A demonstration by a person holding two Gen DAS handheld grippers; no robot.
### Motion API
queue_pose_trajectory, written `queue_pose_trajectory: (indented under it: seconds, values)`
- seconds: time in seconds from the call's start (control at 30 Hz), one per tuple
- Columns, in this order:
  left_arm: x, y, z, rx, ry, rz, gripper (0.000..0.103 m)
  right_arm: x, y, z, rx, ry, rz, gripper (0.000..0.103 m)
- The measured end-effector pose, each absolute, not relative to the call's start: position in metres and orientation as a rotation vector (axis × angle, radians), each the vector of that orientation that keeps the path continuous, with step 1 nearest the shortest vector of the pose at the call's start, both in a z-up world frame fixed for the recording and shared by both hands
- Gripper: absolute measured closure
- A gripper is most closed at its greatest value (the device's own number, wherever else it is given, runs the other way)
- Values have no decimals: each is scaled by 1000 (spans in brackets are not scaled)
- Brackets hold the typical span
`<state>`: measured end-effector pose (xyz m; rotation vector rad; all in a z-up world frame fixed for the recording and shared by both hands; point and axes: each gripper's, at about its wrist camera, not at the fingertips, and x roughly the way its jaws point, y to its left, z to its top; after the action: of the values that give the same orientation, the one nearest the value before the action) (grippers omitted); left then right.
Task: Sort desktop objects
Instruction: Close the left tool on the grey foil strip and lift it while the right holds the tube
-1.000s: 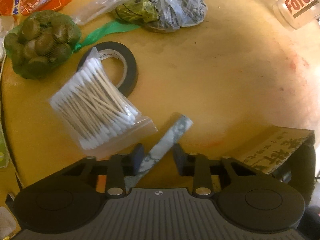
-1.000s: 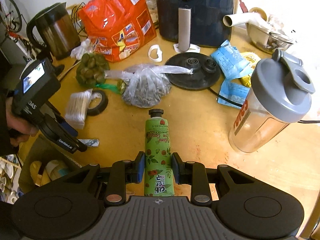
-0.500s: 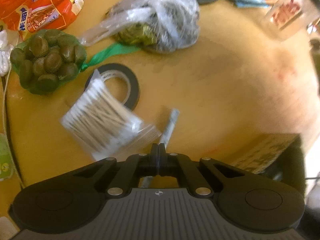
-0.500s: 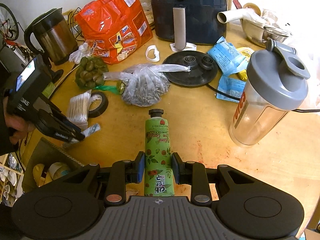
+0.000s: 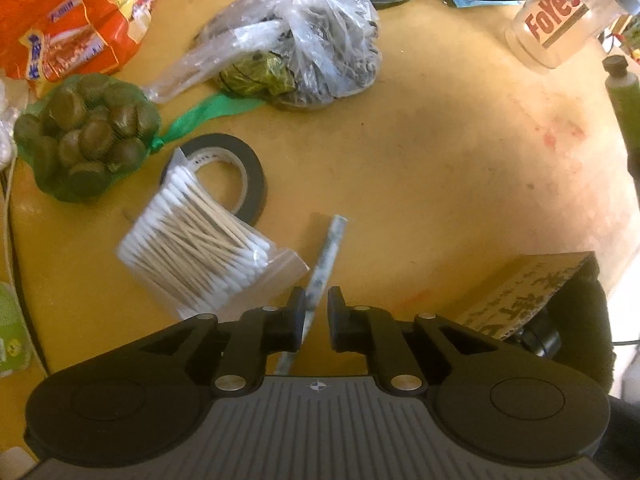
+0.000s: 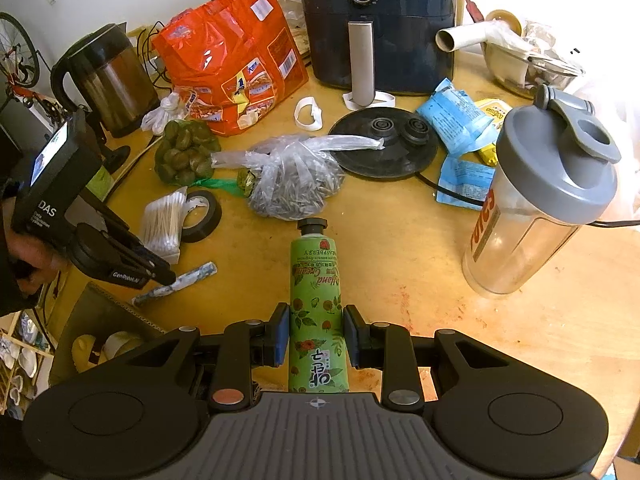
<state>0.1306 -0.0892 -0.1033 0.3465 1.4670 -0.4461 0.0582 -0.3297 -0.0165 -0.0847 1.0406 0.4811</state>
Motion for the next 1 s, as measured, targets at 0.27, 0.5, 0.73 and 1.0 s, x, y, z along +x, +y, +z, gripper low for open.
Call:
queue_pose_trajectory:
  seconds: [0.27,0.5,0.73,1.0]
  values:
    - [135,-79,-117,279,1517,-441,72,56,-332,-17,-73,1043,475,72]
    - [128,-88,-115,322,1479,-457,88,55,-335,-18,-63,1044,462,72]
    - [126,-93,-91,319,1416,-477,93,53,-339,-17,-53,1043,453,72]
    - [123,-91,-59,279,1327,-465,93,52,-336,-12,-43,1035,450,72]
